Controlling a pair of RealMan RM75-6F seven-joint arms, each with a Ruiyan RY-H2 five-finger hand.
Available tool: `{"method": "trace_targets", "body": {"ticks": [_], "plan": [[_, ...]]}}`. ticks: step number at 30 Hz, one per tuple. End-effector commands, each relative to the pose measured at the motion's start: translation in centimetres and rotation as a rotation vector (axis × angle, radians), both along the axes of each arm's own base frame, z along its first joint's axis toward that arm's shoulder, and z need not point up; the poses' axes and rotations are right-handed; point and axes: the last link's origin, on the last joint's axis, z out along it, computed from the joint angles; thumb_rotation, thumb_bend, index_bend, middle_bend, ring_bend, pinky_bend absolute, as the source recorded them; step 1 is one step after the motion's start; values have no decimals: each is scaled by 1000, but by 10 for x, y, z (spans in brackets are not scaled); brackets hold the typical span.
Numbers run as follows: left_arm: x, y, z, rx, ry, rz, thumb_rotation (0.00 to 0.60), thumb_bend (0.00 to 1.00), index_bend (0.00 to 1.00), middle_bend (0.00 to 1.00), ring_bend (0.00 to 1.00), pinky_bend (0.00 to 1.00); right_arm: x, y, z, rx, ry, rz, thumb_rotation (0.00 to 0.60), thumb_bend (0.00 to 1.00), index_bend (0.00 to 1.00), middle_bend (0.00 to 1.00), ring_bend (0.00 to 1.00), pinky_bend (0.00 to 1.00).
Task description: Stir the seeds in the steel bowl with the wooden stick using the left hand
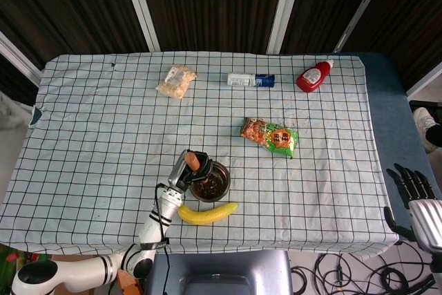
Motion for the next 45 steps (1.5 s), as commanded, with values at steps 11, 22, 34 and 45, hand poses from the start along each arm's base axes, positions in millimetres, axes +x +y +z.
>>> {"method": "trace_targets", "body": {"ticks": [11,22,34,45], "plan": [[-17,-11,-34,-28,45,-3,600,1000,985,1000,887,985,-1,2,4,-10,-11,2,600,446,0,0,0,0],[-15,-11,-33,-14,-8,-9,600,1000,985,1000,886,983,-1,3,5,-13,-15,4,600,446,0,0,0,0],[-1,-5,-27,-35,-31,-5,600,987,983,1000,873,967,-1,3,6,-17,-15,4,600,445,0,0,0,0],[-11,-17,-52,-94,10,6,600,981,981,1000,857,951,-1,4,9,-27,-24,4,600,446,0,0,0,0]]}}
